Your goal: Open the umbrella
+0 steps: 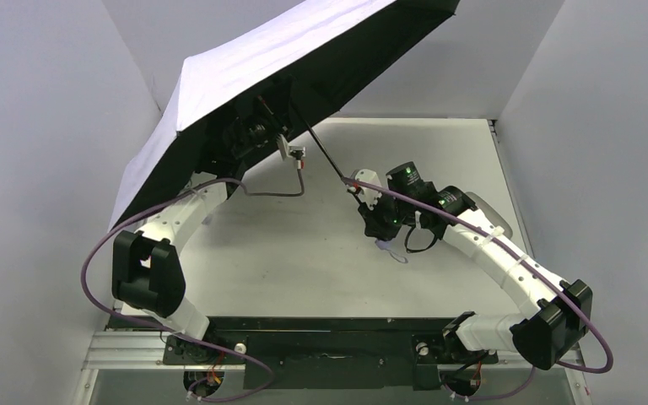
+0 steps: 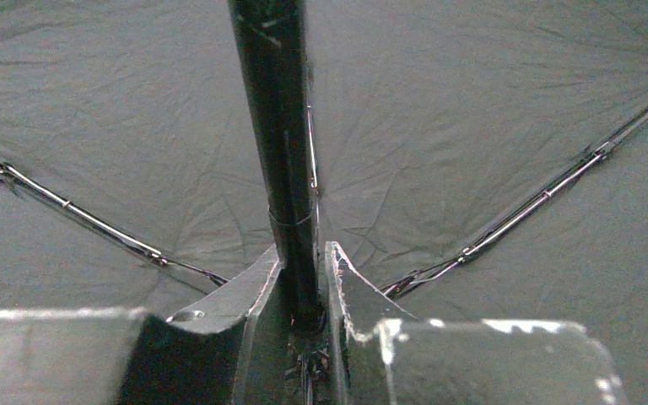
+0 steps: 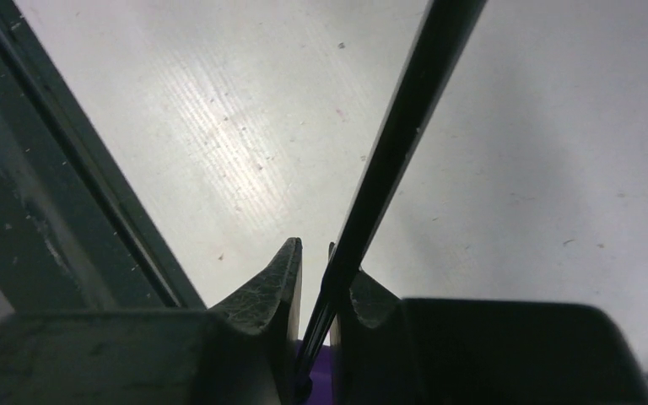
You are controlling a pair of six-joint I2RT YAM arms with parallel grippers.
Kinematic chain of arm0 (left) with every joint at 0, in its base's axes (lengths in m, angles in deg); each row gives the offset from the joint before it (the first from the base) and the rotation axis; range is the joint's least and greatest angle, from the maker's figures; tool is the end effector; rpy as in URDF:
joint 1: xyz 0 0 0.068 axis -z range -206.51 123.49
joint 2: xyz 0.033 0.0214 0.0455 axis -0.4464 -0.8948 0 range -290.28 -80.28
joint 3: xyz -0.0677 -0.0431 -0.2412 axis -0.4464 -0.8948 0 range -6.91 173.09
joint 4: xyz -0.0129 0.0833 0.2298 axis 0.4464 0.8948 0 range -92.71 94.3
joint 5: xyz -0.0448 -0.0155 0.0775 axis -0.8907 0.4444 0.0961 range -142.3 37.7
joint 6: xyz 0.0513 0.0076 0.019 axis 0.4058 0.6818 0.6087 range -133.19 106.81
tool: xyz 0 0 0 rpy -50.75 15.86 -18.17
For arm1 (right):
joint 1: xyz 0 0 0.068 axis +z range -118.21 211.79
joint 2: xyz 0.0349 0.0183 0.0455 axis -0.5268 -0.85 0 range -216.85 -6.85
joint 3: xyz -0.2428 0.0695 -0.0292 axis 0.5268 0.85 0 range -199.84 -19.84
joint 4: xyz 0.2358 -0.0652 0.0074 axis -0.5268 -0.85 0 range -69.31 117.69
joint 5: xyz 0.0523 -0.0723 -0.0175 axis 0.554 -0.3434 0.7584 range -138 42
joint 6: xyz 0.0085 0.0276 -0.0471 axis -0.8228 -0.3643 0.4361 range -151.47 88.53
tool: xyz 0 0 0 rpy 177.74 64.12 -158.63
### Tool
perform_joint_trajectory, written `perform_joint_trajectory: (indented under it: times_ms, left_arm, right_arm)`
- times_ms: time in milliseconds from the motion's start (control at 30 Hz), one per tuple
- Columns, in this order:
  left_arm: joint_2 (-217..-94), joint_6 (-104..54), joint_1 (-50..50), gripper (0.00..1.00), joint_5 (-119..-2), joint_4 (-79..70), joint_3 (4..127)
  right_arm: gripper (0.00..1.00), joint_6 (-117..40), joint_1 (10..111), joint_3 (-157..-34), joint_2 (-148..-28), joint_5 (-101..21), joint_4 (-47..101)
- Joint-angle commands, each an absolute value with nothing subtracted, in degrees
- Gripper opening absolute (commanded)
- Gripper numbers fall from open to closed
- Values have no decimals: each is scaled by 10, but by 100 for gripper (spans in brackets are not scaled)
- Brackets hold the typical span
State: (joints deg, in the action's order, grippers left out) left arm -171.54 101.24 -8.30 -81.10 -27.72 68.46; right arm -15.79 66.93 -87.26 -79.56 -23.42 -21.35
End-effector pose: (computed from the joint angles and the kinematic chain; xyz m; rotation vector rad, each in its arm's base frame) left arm 0.3418 -0.1315 0.3705 1.5023 0.1820 1.0174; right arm 0.1889 0.1521 0.2981 -1.2401 2.1991 0.6777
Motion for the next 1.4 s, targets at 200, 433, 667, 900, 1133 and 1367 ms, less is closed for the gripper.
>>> perform_joint_trajectory:
  times_ms: [200, 433, 667, 900, 1133, 1367]
  left_arm:
    - [-1725, 987, -247, 16, -506, -410, 793]
    - [-1733, 980, -271, 16, -500, -410, 813]
    - [-1752, 973, -297, 17, -500, -414, 851]
    - [-1743, 968, -296, 17, -522, -460, 832]
    - [-1728, 964, -294, 17, -537, -463, 813]
    - [-1763, 974, -303, 16, -479, -440, 864]
  right_arm:
    - [0, 38, 720, -838, -766, -228, -494]
    - [0, 51, 739, -828, -767, -259, -507]
    - [0, 61, 748, -794, -764, -303, -520]
    - [0, 69, 744, -783, -805, -329, -552]
    - [0, 70, 737, -816, -858, -295, -578]
    - [0, 89, 742, -805, -880, -288, -612]
